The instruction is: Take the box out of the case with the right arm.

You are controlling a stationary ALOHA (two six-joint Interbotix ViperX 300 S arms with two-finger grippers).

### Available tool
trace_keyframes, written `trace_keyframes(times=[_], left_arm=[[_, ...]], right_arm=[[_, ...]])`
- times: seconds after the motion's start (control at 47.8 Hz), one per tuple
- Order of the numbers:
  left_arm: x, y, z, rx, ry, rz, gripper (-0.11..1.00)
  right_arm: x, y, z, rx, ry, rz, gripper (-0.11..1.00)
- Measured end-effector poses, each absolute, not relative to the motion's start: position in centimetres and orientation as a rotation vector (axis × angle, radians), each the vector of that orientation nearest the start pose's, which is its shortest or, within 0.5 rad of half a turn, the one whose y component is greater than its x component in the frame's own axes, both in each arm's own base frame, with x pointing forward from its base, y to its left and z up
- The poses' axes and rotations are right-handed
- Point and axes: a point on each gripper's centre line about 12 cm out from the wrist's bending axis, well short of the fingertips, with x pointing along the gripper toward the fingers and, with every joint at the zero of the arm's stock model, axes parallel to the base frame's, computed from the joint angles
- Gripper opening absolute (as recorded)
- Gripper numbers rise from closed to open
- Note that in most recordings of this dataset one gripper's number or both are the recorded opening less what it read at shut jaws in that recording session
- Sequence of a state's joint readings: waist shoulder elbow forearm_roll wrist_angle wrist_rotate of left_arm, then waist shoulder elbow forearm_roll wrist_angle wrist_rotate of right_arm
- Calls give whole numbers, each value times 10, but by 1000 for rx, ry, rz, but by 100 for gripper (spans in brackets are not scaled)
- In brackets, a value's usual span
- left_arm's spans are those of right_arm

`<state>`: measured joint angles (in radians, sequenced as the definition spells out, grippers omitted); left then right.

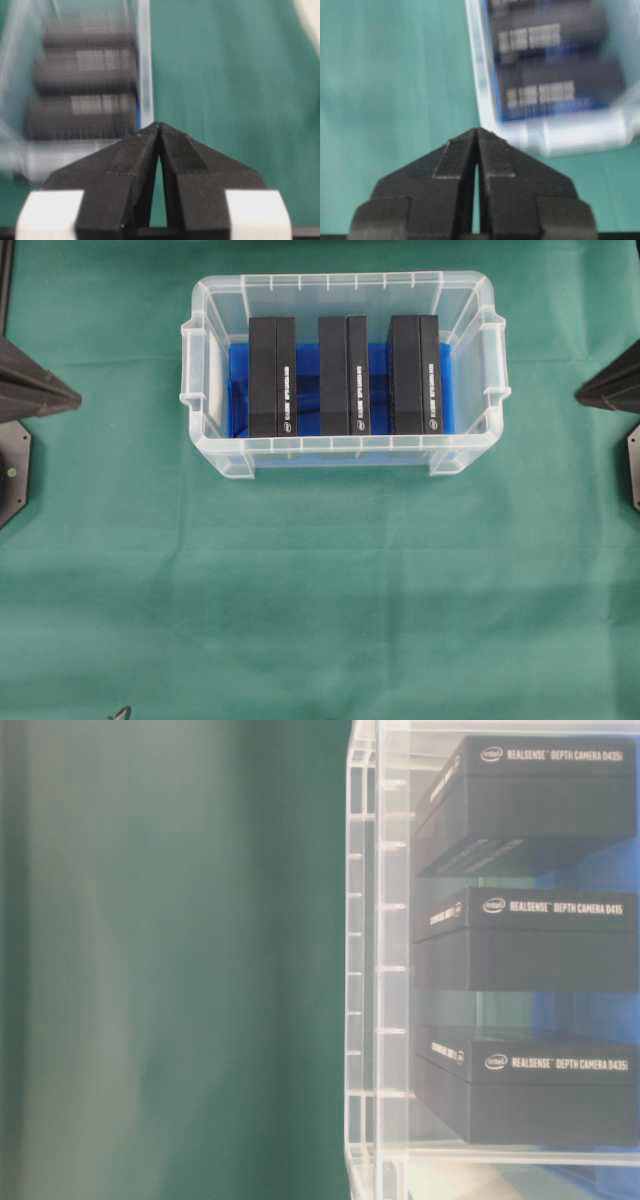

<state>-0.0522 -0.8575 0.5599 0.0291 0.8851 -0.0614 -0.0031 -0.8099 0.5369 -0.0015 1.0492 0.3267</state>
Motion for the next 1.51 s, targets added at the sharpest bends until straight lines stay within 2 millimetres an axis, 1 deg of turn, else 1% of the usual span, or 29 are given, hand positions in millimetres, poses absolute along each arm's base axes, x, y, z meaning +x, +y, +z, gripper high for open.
trace_keyframes(times=[0.126, 0.188, 0.293, 0.397, 0.628, 0.753, 0.879, 1.109, 1.234, 1.297, 1.381, 1.506], left_arm=[[195, -9, 378, -36, 830, -1, 0], [194, -11, 374, -27, 922, -5, 0], [196, -14, 370, -15, 997, -17, 0], [196, -15, 370, -16, 1006, -19, 0], [193, -15, 372, -17, 998, -20, 0], [194, -15, 372, -20, 1000, -18, 0], [193, -15, 372, -20, 1000, -18, 0], [194, -15, 372, -20, 1000, -18, 0], [193, -15, 372, -20, 1001, -18, 0], [194, -16, 372, -21, 1002, -19, 0], [194, -15, 372, -20, 1001, -18, 0], [194, -15, 372, -20, 1000, -18, 0]], right_arm=[[190, -1, 369, 323, 968, -176, 0], [189, -1, 366, 319, 1060, -195, 0], [187, -1, 360, 308, 1184, -215, 0], [188, -1, 355, 303, 1244, -228, 0], [187, -2, 355, 318, 1247, -252, 0], [187, -2, 355, 414, 1239, -326, 0], [186, -2, 355, 591, 1214, -458, 0], [185, -2, 355, 1031, 1108, -796, 0], [180, -2, 352, 1185, 1079, -956, 0], [178, -2, 352, 1218, 1078, -1005, 0], [176, -2, 351, 1223, 1085, -1025, 0], [180, -3, 348, 1213, 1099, -1042, 0]])
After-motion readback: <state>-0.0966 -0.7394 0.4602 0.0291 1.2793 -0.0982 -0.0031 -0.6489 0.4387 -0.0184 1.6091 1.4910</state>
